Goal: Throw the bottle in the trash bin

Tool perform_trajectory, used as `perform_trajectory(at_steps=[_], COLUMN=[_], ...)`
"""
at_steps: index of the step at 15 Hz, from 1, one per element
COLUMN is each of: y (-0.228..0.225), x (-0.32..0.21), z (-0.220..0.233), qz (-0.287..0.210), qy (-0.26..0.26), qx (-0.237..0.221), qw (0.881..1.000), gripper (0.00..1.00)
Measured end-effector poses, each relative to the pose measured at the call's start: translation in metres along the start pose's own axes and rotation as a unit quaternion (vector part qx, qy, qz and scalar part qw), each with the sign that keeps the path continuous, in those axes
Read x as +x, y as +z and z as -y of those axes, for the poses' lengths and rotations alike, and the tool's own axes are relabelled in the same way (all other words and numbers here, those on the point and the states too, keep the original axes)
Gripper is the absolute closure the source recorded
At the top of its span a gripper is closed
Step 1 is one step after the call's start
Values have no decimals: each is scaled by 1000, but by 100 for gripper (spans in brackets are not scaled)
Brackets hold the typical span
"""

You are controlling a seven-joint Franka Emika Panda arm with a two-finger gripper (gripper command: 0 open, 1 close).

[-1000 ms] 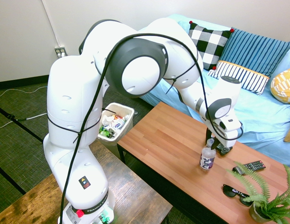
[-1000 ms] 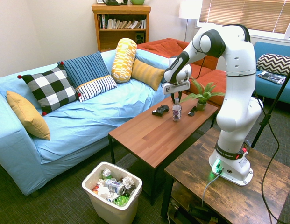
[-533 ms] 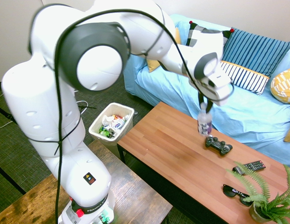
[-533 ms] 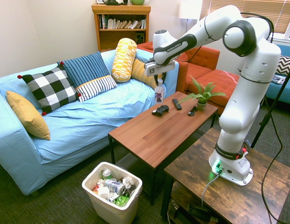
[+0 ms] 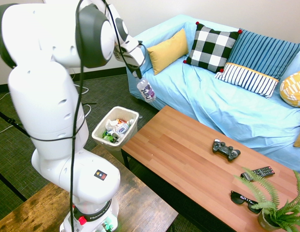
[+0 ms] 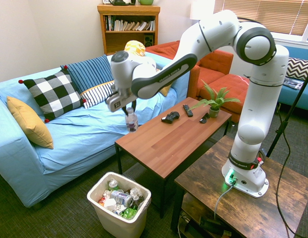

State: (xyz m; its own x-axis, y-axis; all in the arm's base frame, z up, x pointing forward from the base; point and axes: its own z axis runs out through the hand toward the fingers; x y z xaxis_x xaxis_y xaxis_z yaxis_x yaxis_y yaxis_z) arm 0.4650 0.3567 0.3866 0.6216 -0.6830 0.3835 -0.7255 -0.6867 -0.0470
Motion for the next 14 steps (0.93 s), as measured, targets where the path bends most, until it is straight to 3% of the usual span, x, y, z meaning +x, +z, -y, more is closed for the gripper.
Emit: perform_trajectory(at_steps=[5,11,12,14], y=[82,188,196,205], x=[-163,-242,-251,-266], z=[54,85,88,92], qz=[-8,-43,-43,-43], qy=[-70,-93,-93,-93], qx=[-16,-38,-38,-38], qw=[997,994,994,994], gripper=[100,100,0,0])
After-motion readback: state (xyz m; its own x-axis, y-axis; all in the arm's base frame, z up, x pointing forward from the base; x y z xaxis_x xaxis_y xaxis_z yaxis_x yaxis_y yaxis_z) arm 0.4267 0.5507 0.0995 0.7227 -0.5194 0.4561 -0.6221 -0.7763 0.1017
